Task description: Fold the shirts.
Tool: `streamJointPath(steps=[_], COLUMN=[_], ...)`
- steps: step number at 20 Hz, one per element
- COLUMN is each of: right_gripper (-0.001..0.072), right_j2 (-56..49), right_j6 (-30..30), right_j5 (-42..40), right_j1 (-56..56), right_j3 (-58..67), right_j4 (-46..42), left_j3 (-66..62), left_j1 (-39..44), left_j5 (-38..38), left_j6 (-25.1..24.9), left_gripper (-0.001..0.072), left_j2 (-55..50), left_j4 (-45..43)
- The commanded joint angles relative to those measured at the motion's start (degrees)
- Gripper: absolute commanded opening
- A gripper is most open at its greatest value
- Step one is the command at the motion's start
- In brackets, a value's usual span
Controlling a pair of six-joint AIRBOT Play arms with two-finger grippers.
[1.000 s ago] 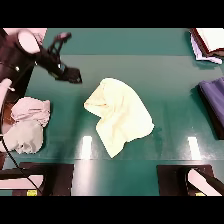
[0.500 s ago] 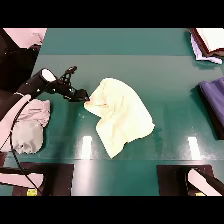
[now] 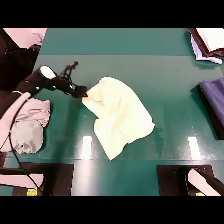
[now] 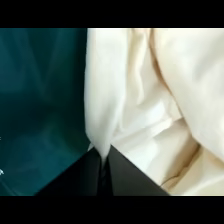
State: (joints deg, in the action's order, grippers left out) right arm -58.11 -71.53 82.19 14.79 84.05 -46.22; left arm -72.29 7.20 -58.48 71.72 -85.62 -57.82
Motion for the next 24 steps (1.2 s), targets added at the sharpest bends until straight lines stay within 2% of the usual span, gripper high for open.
streamJointPath(steps=[1, 3, 4, 5, 6, 9, 13, 16, 20, 23, 24], right_gripper=[0.0019, 0.0040, 0.0228, 0.0465, 0.0515, 0.0514, 0.0514, 0.0514, 0.0504, 0.0446, 0.0294], right_j2=[2.8, 4.2, 4.4, 4.3, 3.8, 0.1, -8.9, -17.6, -27.5, -32.2, -33.0], right_j6=[0.0, 0.0, 0.0, 0.0, 0.0, 1.6, 1.6, 1.5, 0.5, -0.5, -0.4], right_j5=[0.7, -1.1, -2.0, -3.2, -4.2, -7.6, -19.1, -26.1, -28.0, -27.7, -27.8], right_j1=[0.0, 0.0, 0.0, 0.0, -0.1, -5.5, -21.0, -29.9, -34.6, -34.9, -34.9], right_j3=[-11.8, -21.0, -24.9, -28.7, -31.6, -37.6, -39.9, -36.0, -28.3, -24.5, -23.4], right_j4=[0.1, 0.2, 0.2, 0.2, 0.2, 0.2, 0.2, 0.3, 0.6, 1.2, 1.5], left_j3=[-4.4, -5.1, -5.1, -5.1, -5.1, -5.1, -5.1, -5.1, -5.1, -5.1, -5.1], left_j1=[-2.3, -2.7, -2.7, -2.7, -2.7, -2.7, -2.7, -2.7, -2.7, -2.7, -2.7], left_j5=[-1.9, -1.6, -1.6, -1.8, -2.3, -4.3, -6.3, -8.2, -9.8, -10.1, -10.1], left_j6=[0.8, 0.2, 0.2, 0.3, 0.3, 0.3, 0.3, 0.3, 0.3, 0.3, 0.3], left_gripper=[0.0023, 0.0023, 0.0023, 0.0023, 0.0023, 0.0023, 0.0023, 0.0023, 0.0023, 0.0023, 0.0023], left_j2=[7.6, 12.0, 13.5, 14.5, 15.1, 15.0, 15.0, 15.0, 15.0, 15.0, 15.0], left_j4=[-8.8, -10.1, -10.3, -10.2, -10.2, -10.1, -10.1, -10.1, -10.2, -10.2, -10.4])
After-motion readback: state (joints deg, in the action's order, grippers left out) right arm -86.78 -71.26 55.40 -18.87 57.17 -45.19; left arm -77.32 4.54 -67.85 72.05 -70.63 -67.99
